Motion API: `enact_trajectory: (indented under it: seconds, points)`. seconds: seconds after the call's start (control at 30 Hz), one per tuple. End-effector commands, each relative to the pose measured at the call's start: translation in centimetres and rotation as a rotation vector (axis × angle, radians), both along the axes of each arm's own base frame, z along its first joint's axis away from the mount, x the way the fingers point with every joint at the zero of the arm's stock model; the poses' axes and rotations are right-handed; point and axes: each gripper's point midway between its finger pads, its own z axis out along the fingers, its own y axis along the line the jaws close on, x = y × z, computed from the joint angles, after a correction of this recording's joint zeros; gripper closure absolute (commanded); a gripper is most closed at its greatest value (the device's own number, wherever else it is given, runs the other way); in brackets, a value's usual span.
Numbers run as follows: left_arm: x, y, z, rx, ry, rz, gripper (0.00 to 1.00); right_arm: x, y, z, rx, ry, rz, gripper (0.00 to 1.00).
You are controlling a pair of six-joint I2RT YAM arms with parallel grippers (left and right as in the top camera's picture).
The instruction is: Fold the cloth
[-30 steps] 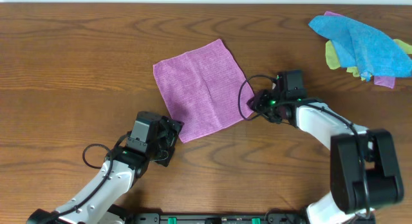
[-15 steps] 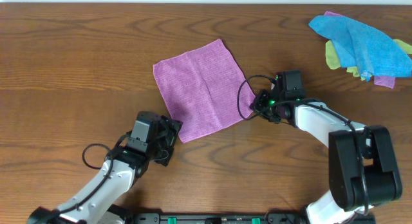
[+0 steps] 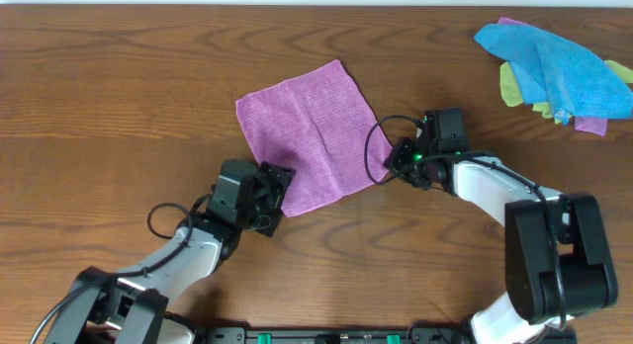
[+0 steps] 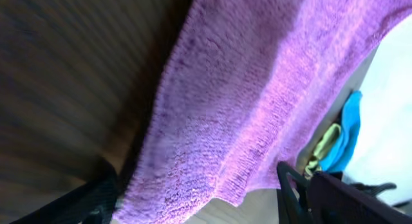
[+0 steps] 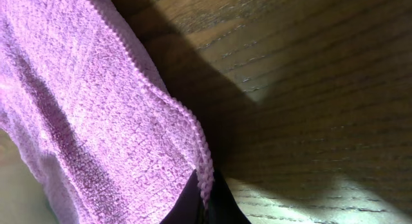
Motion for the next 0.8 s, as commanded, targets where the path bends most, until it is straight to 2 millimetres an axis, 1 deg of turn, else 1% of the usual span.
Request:
enact_trajectory:
  seconds: [0.0,0.03,0.1,0.17,0.23,0.4,0.67,0.77]
  points:
    - [-3.1,0.4,-3.6,0.055,0.130,-0.021,0.00,-0.5,0.1,-0.6,0.010,0.023,0.003,0.99]
    - [-3.2,0.2,-3.6,0.056,0.130,-0.029,0.09,-0.5,0.1,-0.6,0.010,0.023,0.003,0.99]
    - [-3.5,-0.1,-3.6,0.060,0.127,-0.045,0.18,-0.5,0.1,-0.6,0.010,0.023,0.003,0.99]
    - [-3.7,-0.3,-3.6,0.065,0.126,-0.060,0.30,-0.5,0.1,-0.6,0.010,0.023,0.003,0.99]
    - [-3.8,-0.3,-3.7,0.069,0.128,-0.065,0.57,-0.5,0.1,-0.6,0.011,0.023,0.004,0.99]
    - [-3.8,-0.2,-3.8,0.071,0.130,-0.065,0.94,-0.5,0.2,-0.5,0.017,0.025,0.007,0.99]
    - [-3.9,-0.4,-3.7,0.089,0.095,-0.130,0.94,-0.7,0.7,-0.4,0.039,0.027,0.028,0.99]
    - [-4.3,-0.9,-3.5,0.078,0.082,-0.186,0.94,-1.6,0.6,-0.3,0.031,0.054,0.043,0.99]
